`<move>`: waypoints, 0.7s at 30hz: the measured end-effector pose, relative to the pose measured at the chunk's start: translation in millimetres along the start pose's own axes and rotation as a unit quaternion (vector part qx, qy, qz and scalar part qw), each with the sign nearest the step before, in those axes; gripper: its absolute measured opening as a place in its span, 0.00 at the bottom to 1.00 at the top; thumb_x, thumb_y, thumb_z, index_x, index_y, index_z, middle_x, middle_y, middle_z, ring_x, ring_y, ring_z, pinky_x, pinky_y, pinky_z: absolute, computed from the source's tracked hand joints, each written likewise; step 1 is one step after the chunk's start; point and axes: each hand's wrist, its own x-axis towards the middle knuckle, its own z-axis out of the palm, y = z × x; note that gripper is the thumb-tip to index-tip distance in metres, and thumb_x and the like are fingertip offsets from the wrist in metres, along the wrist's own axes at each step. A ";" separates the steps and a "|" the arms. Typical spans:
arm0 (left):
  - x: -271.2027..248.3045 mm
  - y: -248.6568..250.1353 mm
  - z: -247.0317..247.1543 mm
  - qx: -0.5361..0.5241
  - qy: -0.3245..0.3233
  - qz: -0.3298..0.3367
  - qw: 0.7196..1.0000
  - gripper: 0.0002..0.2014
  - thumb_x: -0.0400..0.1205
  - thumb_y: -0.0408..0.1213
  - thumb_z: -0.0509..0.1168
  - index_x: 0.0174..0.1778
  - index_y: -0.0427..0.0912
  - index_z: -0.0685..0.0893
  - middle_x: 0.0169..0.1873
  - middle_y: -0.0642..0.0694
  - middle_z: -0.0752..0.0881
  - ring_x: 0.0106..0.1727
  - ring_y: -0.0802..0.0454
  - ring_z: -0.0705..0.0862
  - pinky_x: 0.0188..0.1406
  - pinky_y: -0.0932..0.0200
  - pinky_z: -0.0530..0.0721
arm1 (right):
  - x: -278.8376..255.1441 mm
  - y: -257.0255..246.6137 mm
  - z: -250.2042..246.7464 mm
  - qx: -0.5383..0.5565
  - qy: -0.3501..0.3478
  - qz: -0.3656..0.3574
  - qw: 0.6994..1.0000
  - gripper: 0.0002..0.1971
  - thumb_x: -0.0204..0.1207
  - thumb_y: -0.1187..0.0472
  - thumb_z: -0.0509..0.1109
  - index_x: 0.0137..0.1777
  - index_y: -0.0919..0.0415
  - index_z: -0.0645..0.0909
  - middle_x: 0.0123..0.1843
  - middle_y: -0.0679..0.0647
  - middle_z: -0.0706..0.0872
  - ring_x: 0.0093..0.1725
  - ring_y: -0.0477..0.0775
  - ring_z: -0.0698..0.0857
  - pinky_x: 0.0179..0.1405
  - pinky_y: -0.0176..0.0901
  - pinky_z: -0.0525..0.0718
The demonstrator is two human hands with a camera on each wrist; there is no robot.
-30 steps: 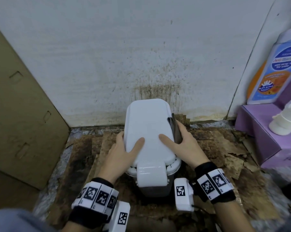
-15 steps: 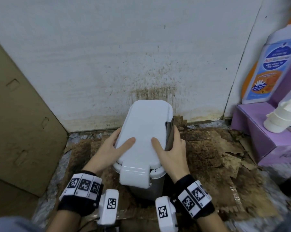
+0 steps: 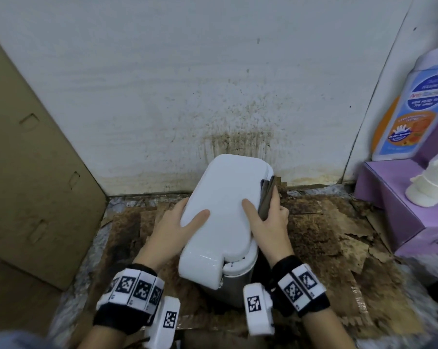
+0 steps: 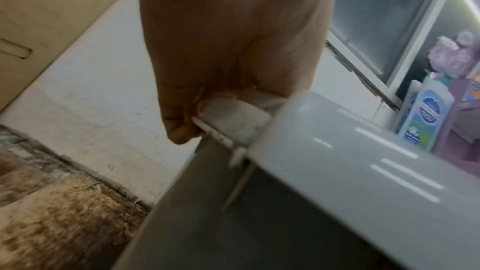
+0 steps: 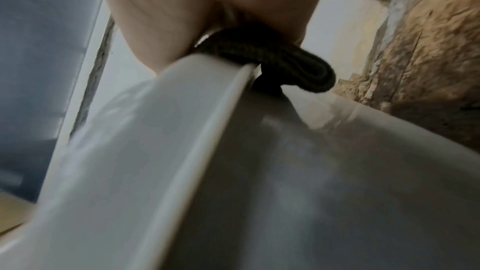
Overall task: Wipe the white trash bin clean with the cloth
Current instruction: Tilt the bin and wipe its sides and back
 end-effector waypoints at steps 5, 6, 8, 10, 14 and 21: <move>-9.7 -14.5 11.8 0.032 0.081 -0.060 0.994 0.38 0.69 0.82 0.61 0.68 0.62 0.73 0.62 0.53 0.80 0.60 0.51 0.85 0.61 0.40 0.86 | 40.4 -1.4 -15.7 -0.033 -0.050 -0.016 0.998 0.46 0.80 0.35 0.68 0.88 0.34 0.40 0.68 0.47 0.60 0.74 0.59 0.66 0.67 0.51 0.73; -14.2 -12.8 14.7 0.041 0.092 -0.072 0.992 0.39 0.69 0.82 0.59 0.68 0.60 0.74 0.61 0.51 0.79 0.60 0.50 0.84 0.61 0.40 0.86 | 48.1 -1.5 -19.0 -0.040 -0.056 -0.017 0.997 0.46 0.80 0.34 0.68 0.88 0.34 0.40 0.68 0.46 0.59 0.74 0.58 0.66 0.66 0.50 0.72; -22.4 -9.8 20.8 0.064 0.107 -0.092 0.988 0.37 0.73 0.79 0.58 0.69 0.56 0.74 0.61 0.48 0.77 0.60 0.47 0.82 0.62 0.39 0.84 | 62.6 -2.7 -24.9 -0.066 -0.070 -0.017 0.995 0.47 0.80 0.34 0.66 0.89 0.36 0.39 0.68 0.45 0.57 0.73 0.54 0.65 0.67 0.49 0.70; -29.5 -5.1 26.1 0.073 0.117 -0.110 0.984 0.33 0.78 0.75 0.57 0.69 0.55 0.72 0.62 0.46 0.74 0.62 0.45 0.79 0.64 0.40 0.81 | 75.8 -5.2 -29.6 -0.100 -0.084 -0.012 0.991 0.48 0.78 0.29 0.65 0.88 0.34 0.37 0.75 0.48 0.57 0.78 0.59 0.65 0.73 0.55 0.72; -41.5 3.4 31.2 0.057 0.111 -0.122 0.985 0.26 0.80 0.71 0.58 0.65 0.58 0.65 0.60 0.48 0.77 0.59 0.47 0.79 0.58 0.46 0.81 | 97.8 -14.4 -35.1 -0.160 -0.111 -0.022 0.981 0.45 0.77 0.26 0.62 0.87 0.30 0.41 0.77 0.54 0.59 0.82 0.67 0.63 0.73 0.63 0.73; -47.8 8.6 32.1 -0.011 0.115 -0.089 0.989 0.23 0.82 0.66 0.62 0.66 0.62 0.61 0.54 0.66 0.80 0.52 0.68 0.80 0.48 0.53 0.79 | 118.3 -19.4 -33.5 -0.145 -0.116 -0.069 0.980 0.41 0.67 0.21 0.68 0.81 0.25 0.60 0.77 0.54 0.72 0.78 0.63 0.72 0.75 0.67 0.76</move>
